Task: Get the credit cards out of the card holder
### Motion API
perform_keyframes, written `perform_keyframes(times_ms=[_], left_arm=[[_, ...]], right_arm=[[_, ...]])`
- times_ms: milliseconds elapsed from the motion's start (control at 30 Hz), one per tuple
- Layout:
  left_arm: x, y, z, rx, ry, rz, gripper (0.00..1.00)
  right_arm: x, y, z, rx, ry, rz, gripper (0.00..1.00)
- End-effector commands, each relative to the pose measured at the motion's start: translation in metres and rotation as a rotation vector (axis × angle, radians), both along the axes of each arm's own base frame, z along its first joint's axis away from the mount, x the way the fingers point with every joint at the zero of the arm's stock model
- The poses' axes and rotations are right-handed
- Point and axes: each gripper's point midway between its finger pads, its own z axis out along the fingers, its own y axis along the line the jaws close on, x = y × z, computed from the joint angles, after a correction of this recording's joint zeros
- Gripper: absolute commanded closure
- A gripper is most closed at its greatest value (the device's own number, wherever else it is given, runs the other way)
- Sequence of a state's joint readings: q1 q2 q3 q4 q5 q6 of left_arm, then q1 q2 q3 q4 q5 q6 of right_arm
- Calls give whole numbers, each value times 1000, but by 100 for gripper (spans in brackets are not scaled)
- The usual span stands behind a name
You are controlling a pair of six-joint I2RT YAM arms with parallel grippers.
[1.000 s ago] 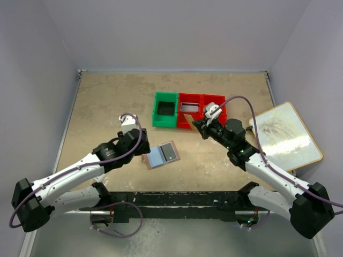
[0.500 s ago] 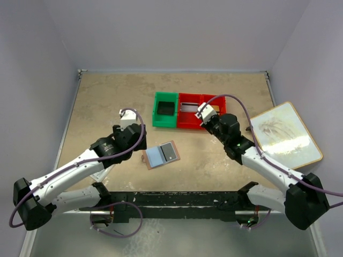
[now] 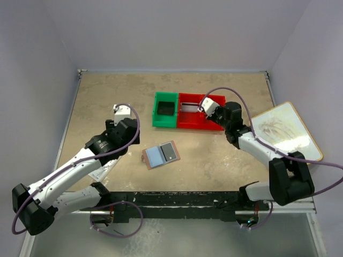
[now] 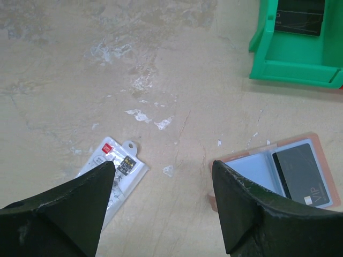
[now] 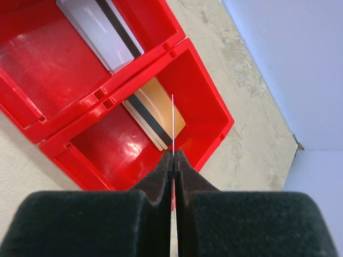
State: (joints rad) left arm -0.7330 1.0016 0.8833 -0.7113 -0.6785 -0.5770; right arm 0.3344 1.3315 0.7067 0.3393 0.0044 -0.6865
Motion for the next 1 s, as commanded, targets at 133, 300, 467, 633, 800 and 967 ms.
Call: perform_keyframes(times_ms=[133, 300, 467, 633, 800, 967], left_arm=[[10, 10, 21, 21, -105, 29, 29], [12, 9, 15, 49, -81, 30, 29], [12, 14, 21, 54, -99, 54, 29], [12, 16, 24, 43, -117, 56, 29], [13, 16, 20, 62, -104, 59, 29], [13, 16, 19, 69, -96, 60, 30]], right_arm=[[32, 21, 26, -102, -124, 255, 100], [46, 12, 13, -147, -87, 284, 100], [57, 4, -6, -178, -32, 309, 100], [66, 5, -14, -188, -29, 342, 100], [79, 8, -17, -201, -22, 356, 100], [93, 9, -30, -234, 5, 375, 100]])
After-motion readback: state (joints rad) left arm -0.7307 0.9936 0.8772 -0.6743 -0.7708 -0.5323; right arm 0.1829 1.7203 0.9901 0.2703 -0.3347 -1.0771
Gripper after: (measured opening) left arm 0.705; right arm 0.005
